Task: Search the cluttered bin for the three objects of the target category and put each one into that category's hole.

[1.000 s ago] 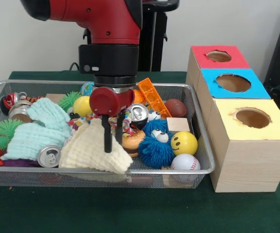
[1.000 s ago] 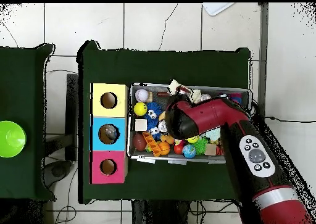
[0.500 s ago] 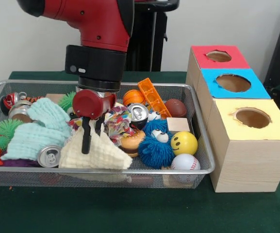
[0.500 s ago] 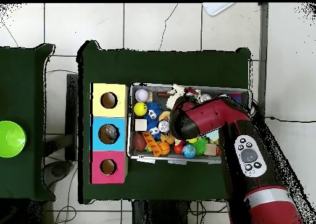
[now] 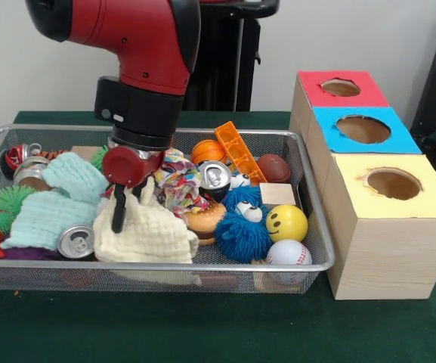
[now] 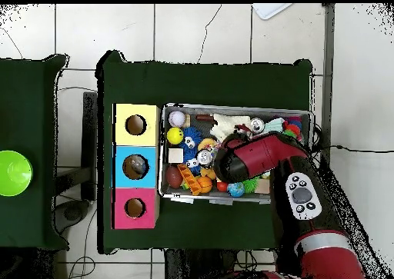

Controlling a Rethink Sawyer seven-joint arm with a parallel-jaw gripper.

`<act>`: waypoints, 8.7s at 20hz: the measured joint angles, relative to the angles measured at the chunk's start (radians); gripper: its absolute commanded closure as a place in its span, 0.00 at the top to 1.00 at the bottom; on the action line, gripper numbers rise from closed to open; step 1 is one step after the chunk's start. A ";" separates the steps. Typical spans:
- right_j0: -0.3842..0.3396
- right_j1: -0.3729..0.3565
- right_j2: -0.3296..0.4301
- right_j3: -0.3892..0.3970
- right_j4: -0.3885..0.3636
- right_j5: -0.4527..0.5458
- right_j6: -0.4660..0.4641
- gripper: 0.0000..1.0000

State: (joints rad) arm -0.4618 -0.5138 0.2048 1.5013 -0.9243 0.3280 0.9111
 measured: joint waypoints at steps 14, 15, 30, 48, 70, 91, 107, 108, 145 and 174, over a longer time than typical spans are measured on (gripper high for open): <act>0.138 0.105 -0.263 -0.034 0.075 -0.276 0.171 0.00; 0.139 0.106 -0.268 -0.034 0.081 -0.280 0.176 0.00; -0.159 0.047 -0.028 0.066 0.444 -0.020 0.184 0.00; -0.208 0.024 0.055 0.150 0.603 0.060 0.184 0.00; -0.248 0.028 0.085 0.213 0.744 0.069 0.184 0.00; -0.244 -0.008 0.086 0.315 0.861 0.069 0.184 0.00; -0.218 -0.014 0.111 0.446 0.900 0.069 0.184 0.00; -0.216 -0.011 0.111 0.456 0.900 0.069 0.184 0.00; -0.196 -0.058 0.146 0.582 0.976 0.026 0.184 0.00; -0.187 -0.176 0.147 0.621 0.904 -0.047 0.184 1.00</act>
State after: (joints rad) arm -0.6489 -0.6901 0.3515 2.1224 -0.0201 0.2812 1.0951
